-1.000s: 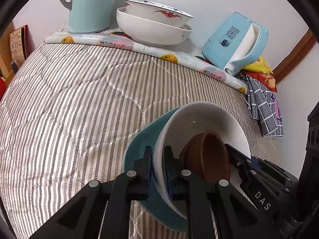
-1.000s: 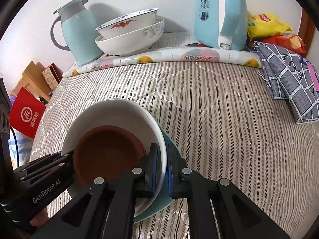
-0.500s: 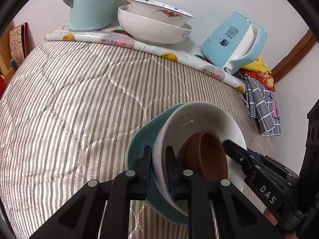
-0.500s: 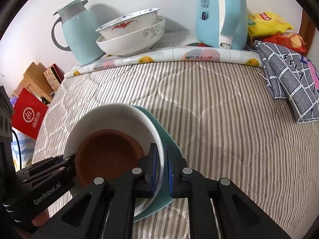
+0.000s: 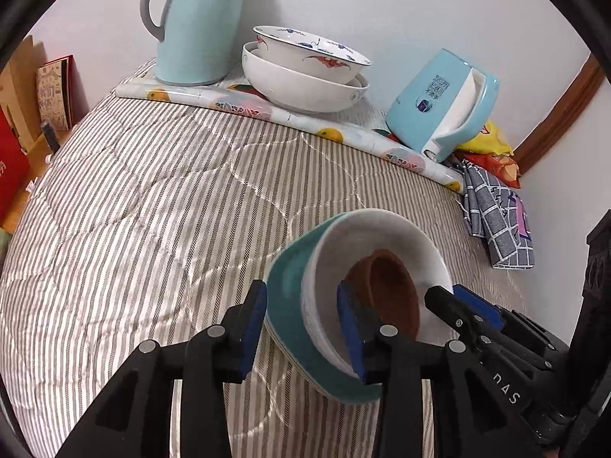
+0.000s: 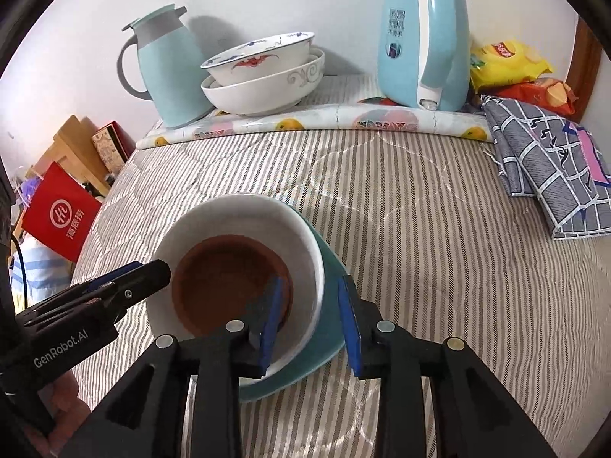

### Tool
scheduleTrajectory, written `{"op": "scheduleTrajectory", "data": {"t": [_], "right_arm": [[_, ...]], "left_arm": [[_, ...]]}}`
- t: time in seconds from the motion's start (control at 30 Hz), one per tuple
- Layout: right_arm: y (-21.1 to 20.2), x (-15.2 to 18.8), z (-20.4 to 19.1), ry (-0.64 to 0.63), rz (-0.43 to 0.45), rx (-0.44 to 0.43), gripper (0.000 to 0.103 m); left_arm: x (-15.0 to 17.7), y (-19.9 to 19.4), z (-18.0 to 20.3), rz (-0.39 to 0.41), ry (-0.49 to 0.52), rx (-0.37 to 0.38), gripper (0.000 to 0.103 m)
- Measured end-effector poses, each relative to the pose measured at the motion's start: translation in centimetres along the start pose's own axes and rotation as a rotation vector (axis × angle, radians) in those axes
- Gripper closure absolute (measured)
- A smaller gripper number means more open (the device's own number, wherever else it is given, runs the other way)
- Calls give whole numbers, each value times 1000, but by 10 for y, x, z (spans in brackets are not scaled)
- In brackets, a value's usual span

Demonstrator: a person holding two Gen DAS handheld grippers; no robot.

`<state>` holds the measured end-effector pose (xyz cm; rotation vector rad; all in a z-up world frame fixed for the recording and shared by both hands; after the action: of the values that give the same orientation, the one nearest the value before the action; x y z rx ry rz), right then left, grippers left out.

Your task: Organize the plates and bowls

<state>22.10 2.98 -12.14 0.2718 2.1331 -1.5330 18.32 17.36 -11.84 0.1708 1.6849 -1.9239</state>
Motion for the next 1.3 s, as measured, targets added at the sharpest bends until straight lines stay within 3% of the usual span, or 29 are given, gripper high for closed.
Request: {"op": "scheduleTrajectory", "data": {"t": [0.23,0.47,0.57,0.77,0.9,1.03,1.13,1.3], "right_arm": [[-34,11,6,14,59,8,52],[-80,24,27,38,145,84,43],[-102,32,36,45,182,141,25],[-130,50,50,40,179,153,25],[-147,67,57,47,191,154,24],[-163,82,62,67,212,169,12],[-176,93,66,71,232,191,6],[-192,109,72,91,244,212,3]], "left_arm": [[11,-22,11,34,4,1,57],[25,-50,34,98,49,-5,49],[34,-62,47,128,68,-23,48],[57,-86,76,173,121,-34,47],[72,-102,89,211,147,-49,37],[86,-112,98,219,155,-45,36],[96,-121,103,229,168,-38,29],[112,-138,110,279,177,-35,20]]}}
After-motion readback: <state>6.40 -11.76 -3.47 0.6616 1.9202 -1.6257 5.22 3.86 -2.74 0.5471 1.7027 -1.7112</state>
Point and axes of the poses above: each gripper's, at about its wrist camera, not at the fingertips, and y roughly the way its jaws point, z to its right, x to its underside, the point moved 2 cm from there along y, roughly the way its jaws point, and after that the axes turned 8 degrees about -x, right-handed, at the moved point
